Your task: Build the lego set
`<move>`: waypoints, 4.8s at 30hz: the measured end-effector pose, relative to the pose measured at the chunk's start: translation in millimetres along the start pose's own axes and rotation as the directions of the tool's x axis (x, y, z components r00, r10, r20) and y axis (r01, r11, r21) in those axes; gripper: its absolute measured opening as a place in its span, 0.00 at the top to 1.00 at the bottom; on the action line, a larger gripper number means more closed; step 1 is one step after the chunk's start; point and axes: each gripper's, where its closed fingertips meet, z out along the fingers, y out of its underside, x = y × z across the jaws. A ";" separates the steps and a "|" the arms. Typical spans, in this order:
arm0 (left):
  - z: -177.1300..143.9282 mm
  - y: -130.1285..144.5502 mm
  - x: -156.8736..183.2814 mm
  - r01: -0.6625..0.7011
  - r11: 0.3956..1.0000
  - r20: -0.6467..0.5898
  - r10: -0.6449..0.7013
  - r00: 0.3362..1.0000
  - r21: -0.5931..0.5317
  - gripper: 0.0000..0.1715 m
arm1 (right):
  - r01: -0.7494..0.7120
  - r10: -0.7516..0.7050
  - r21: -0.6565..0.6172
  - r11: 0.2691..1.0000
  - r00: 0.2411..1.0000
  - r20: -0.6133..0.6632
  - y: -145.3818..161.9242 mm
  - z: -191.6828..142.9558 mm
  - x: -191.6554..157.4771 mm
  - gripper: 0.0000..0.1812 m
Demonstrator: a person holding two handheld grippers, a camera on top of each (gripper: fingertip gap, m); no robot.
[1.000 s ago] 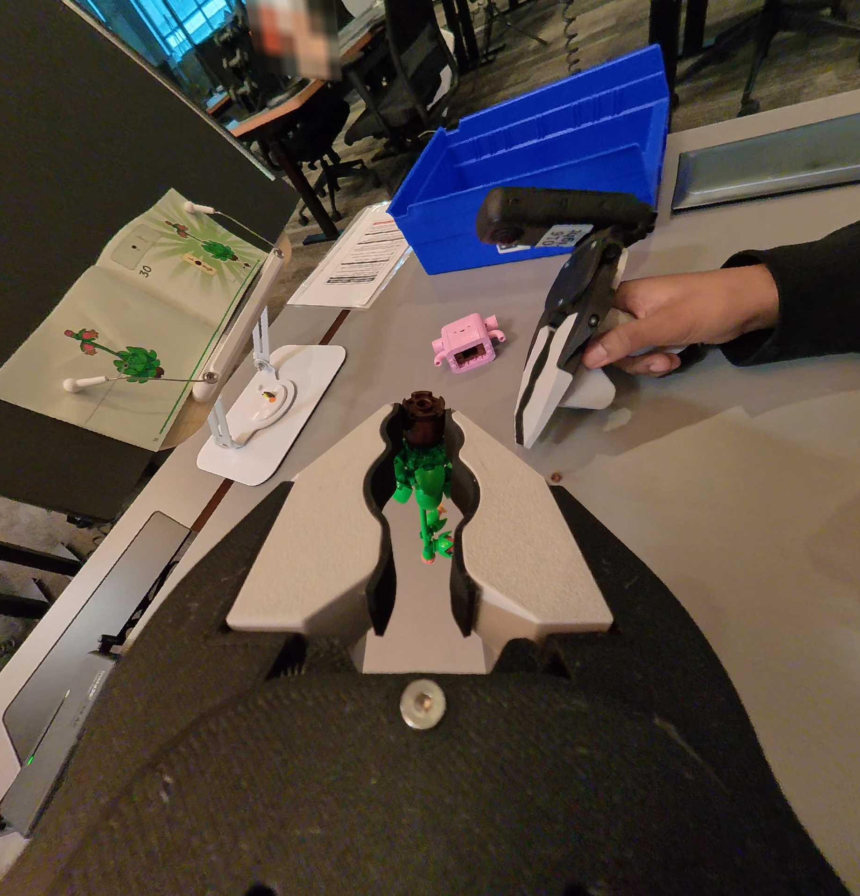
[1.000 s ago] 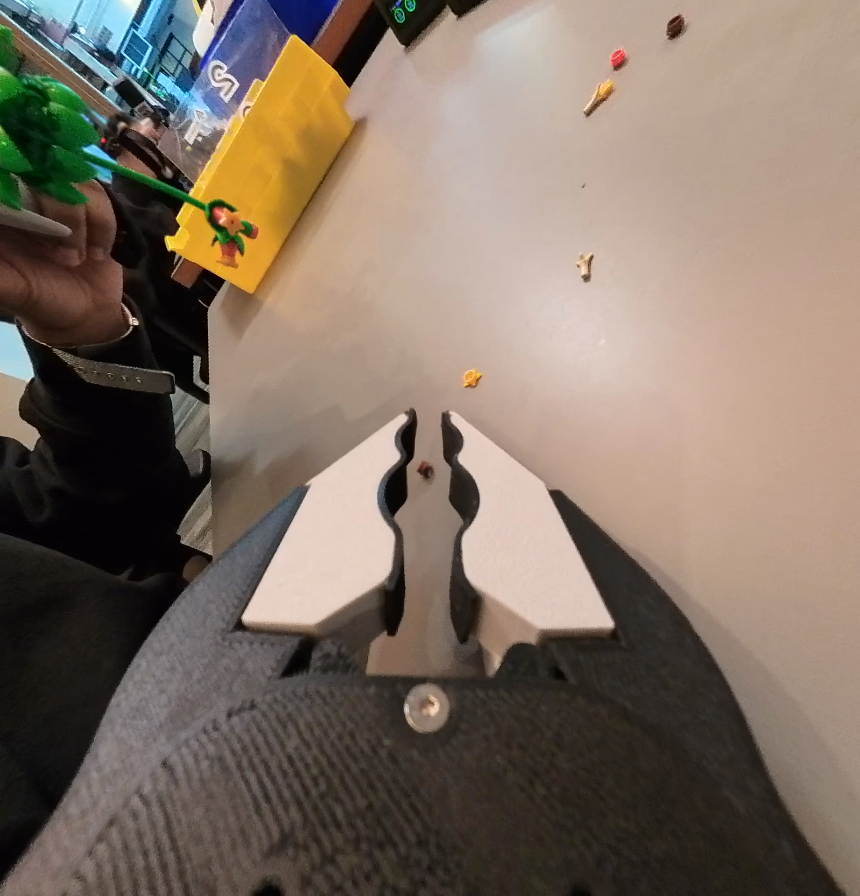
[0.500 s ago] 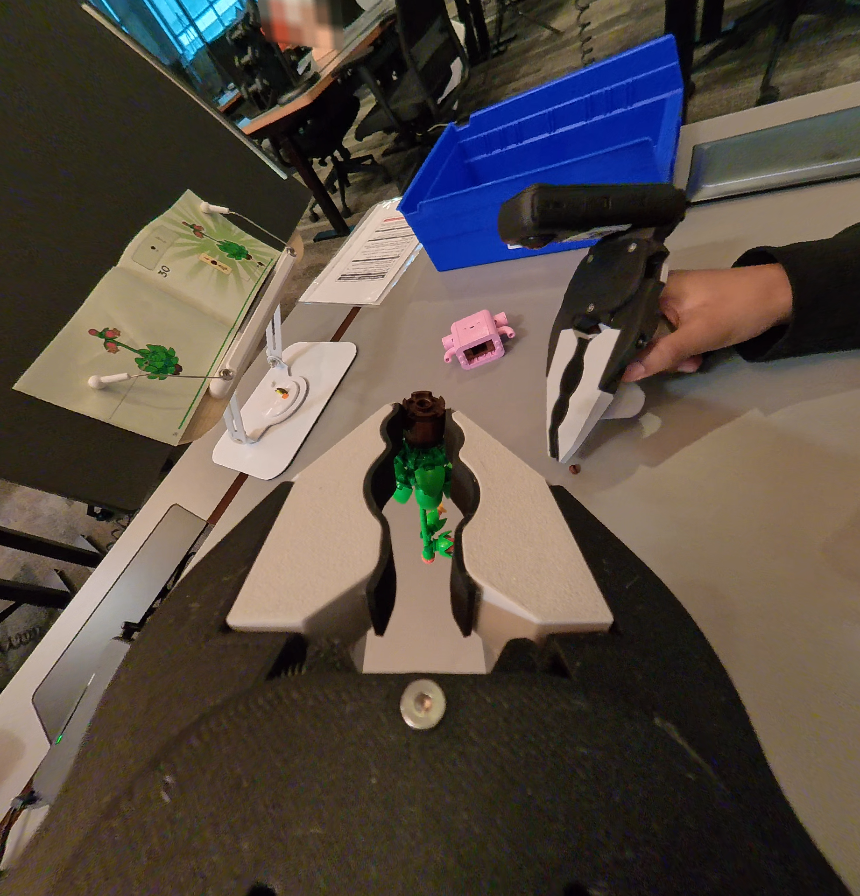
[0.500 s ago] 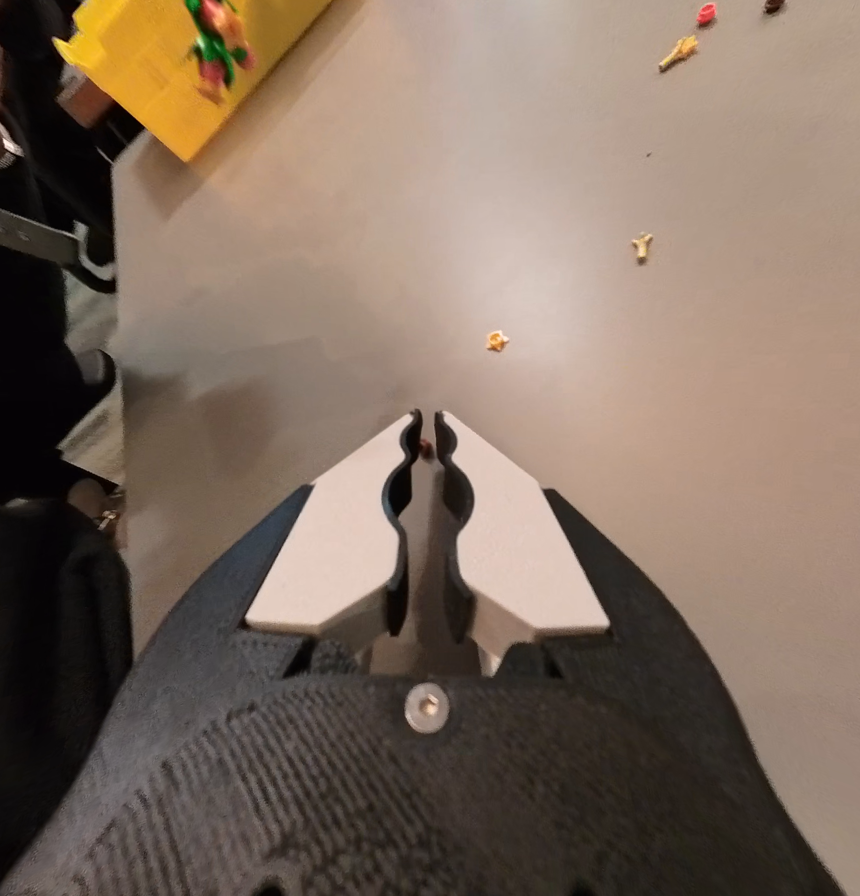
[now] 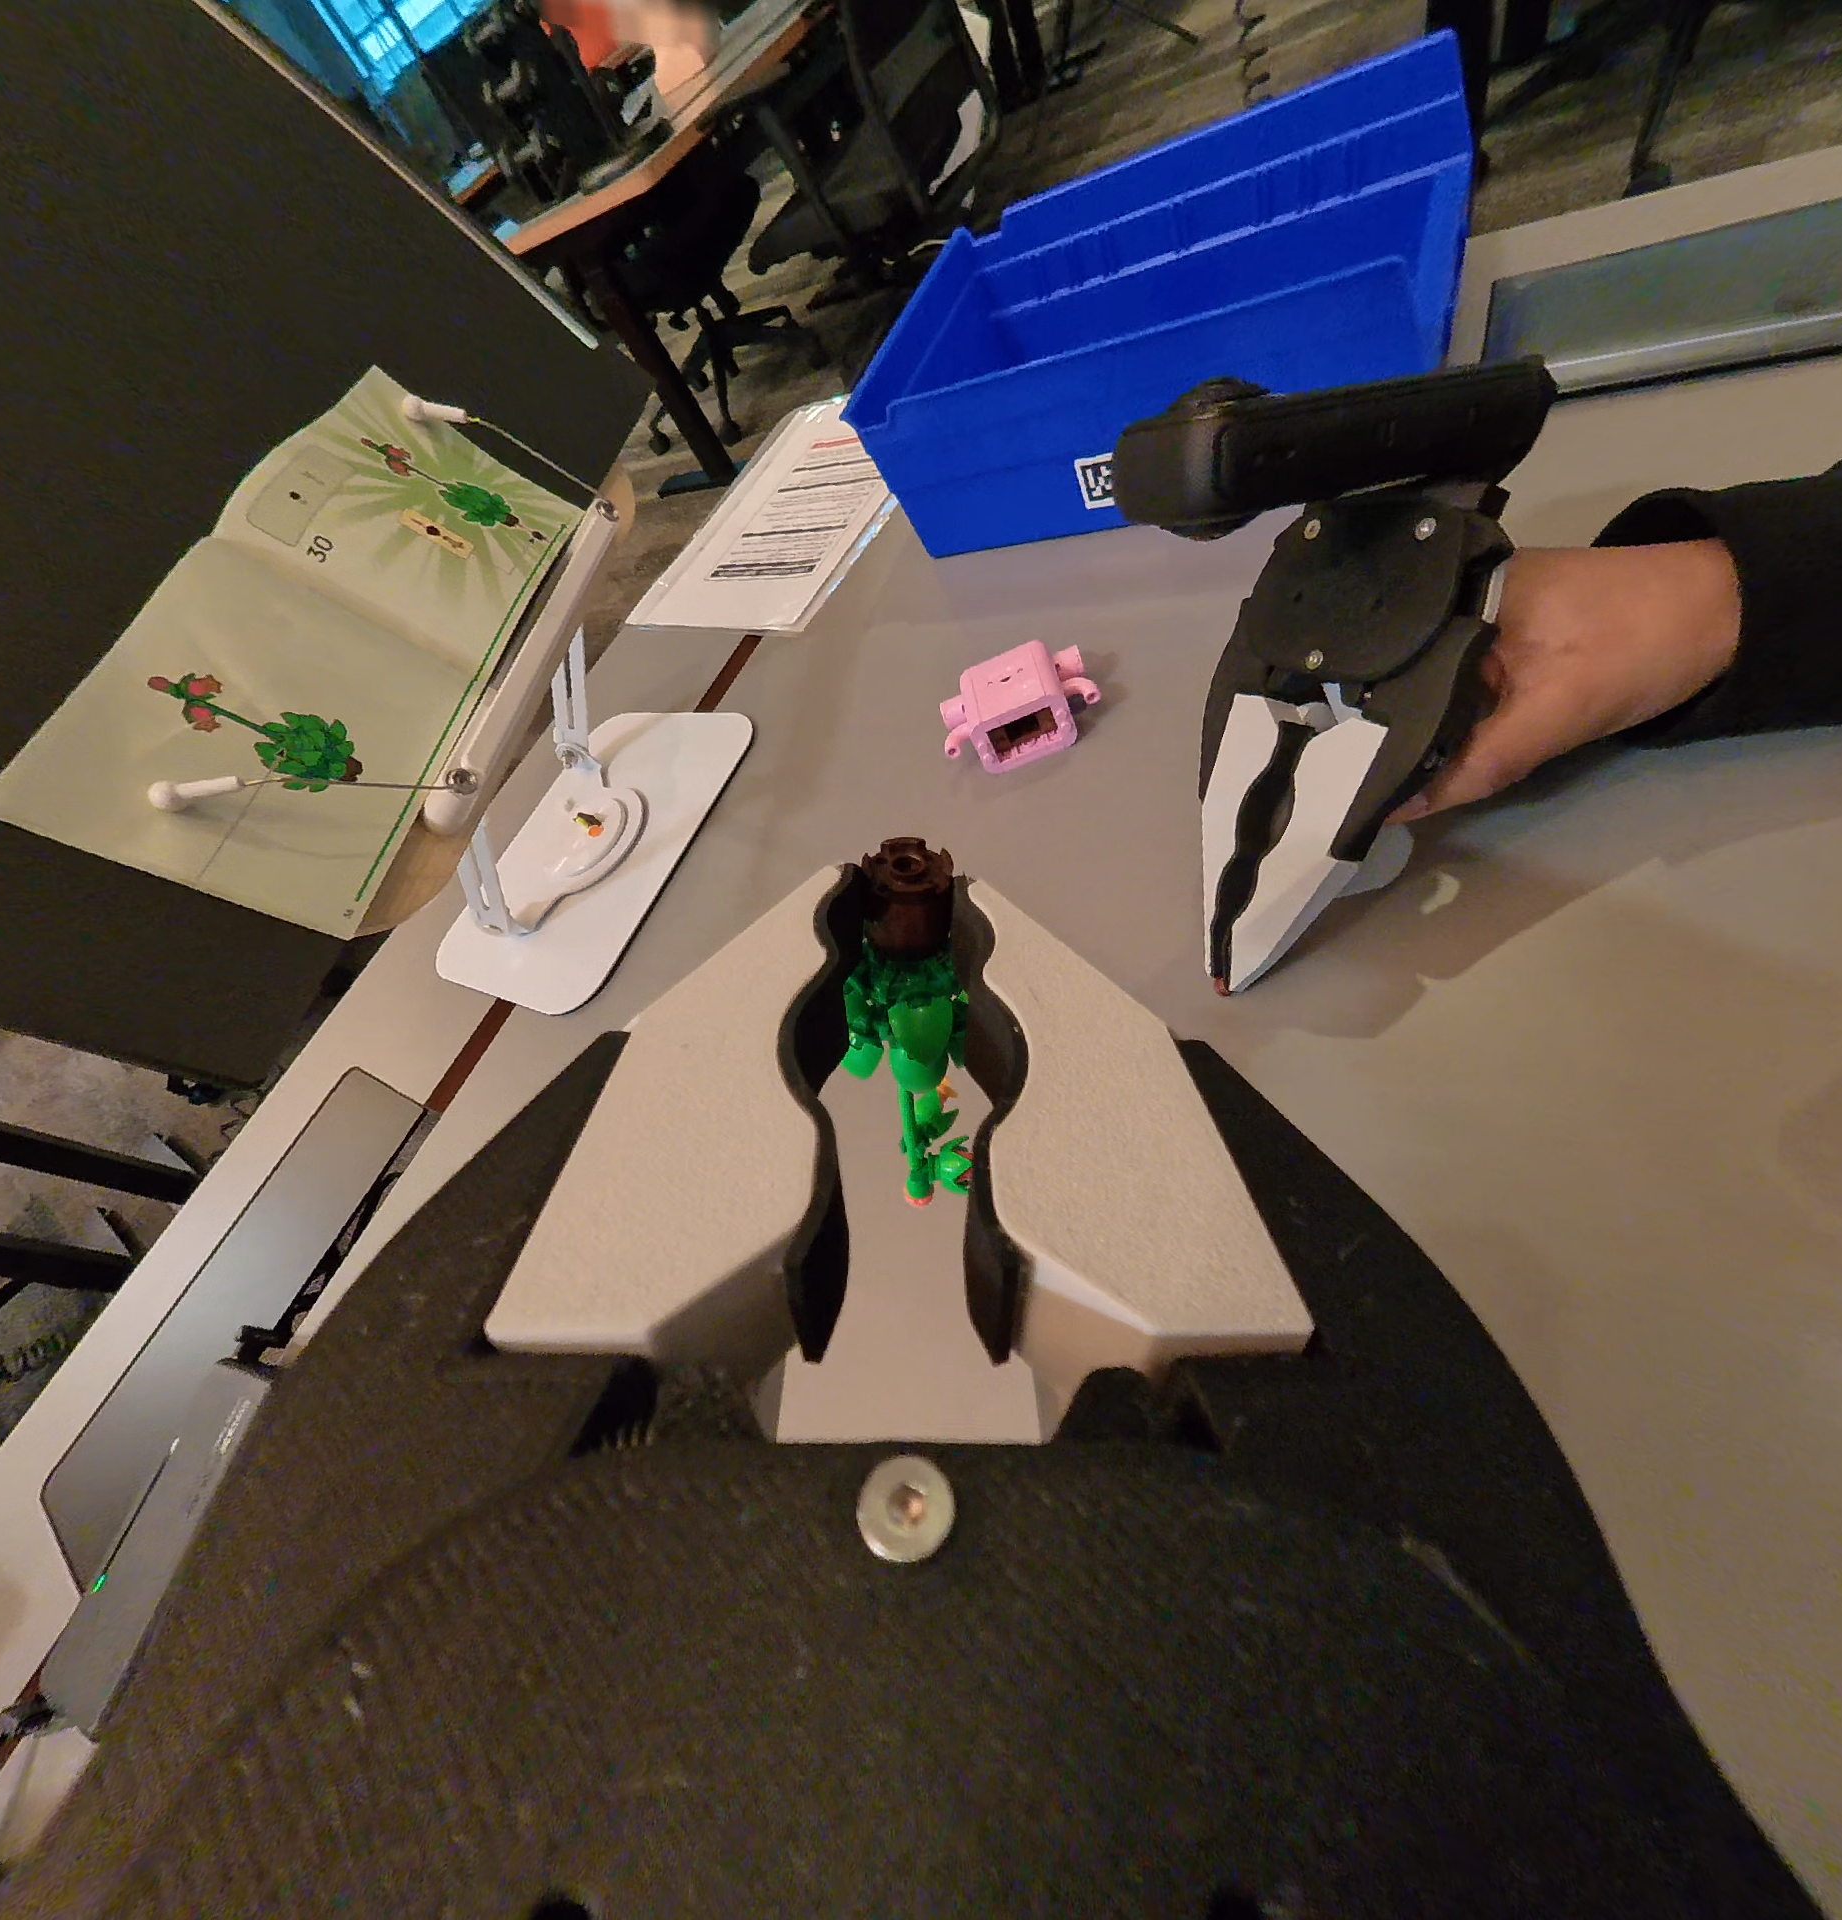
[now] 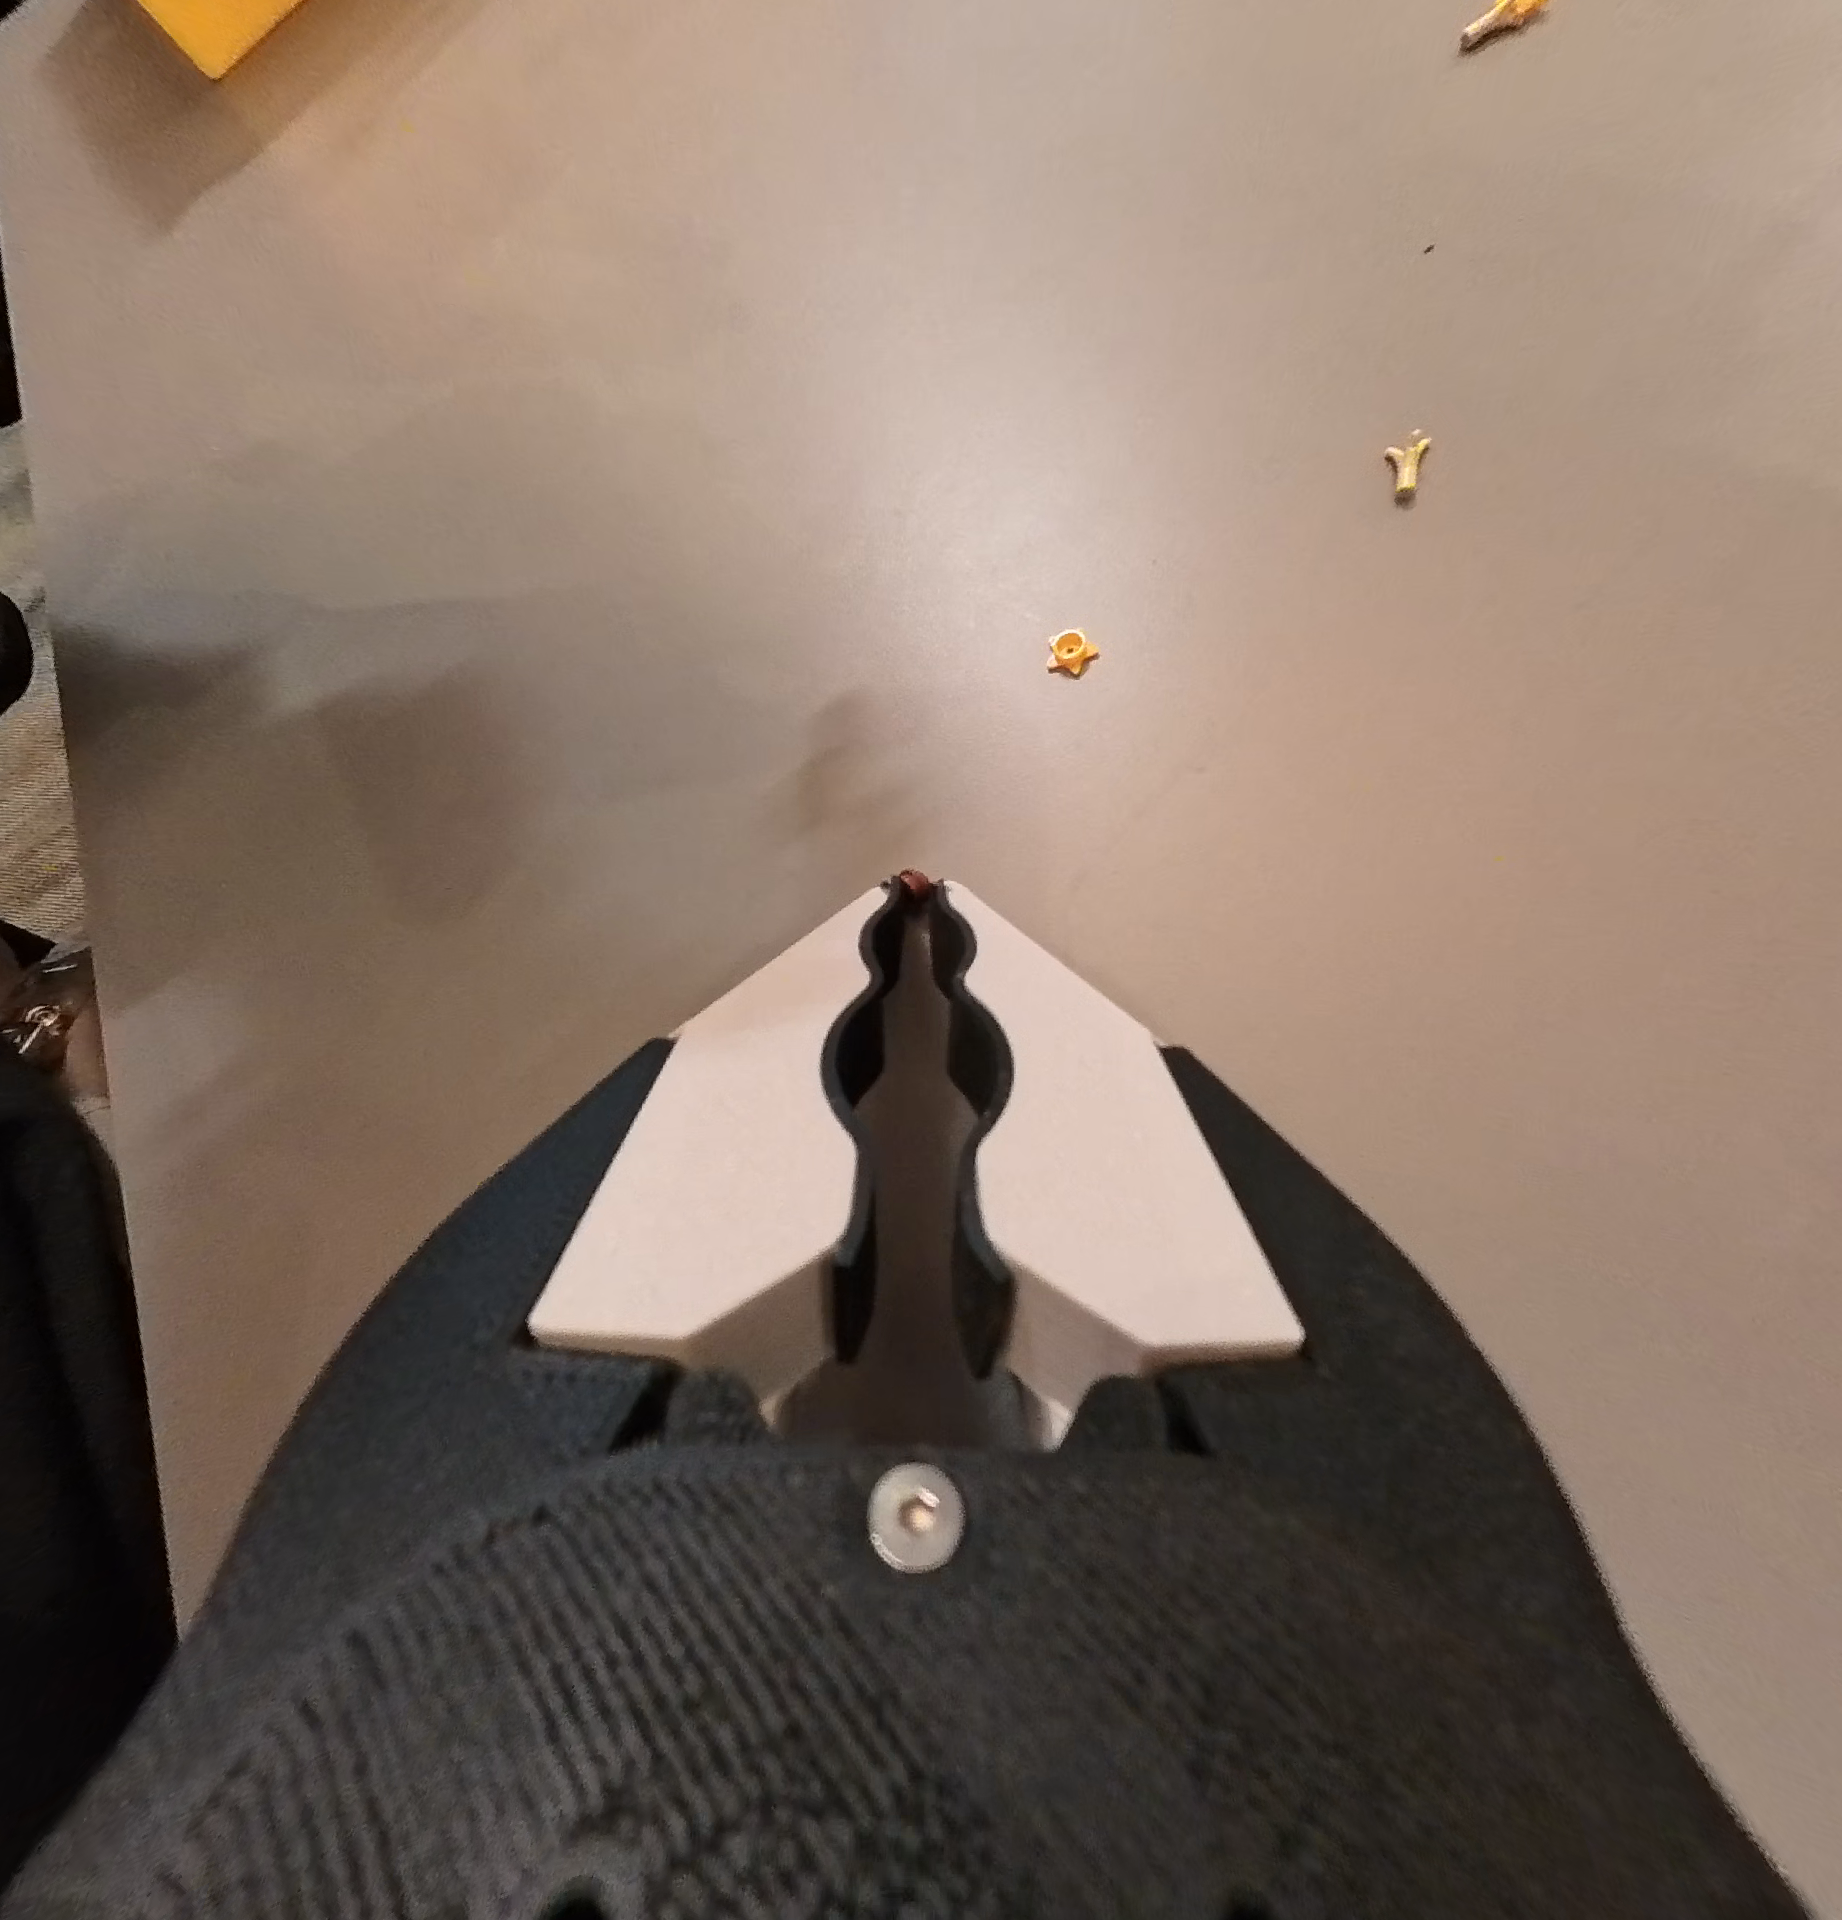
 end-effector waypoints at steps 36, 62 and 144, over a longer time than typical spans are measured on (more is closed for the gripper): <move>-1.3 9.1 -7.8 0.036 0.999 0.015 -0.036 0.999 -0.002 0.92 | 0.344 -0.351 -0.076 0.936 0.894 -0.279 16.6 -19.3 -27.6 0.90; -1.3 18.2 -12.3 0.052 0.999 0.022 -0.051 0.998 -0.016 0.92 | 0.164 -0.159 0.009 0.986 0.966 -0.203 11.6 -23.0 -15.9 0.89; -8.9 8.6 -11.5 0.035 0.999 0.031 -0.035 0.999 0.017 0.92 | 0.136 -0.129 0.017 0.991 0.966 -0.222 10.2 -17.0 -31.6 0.99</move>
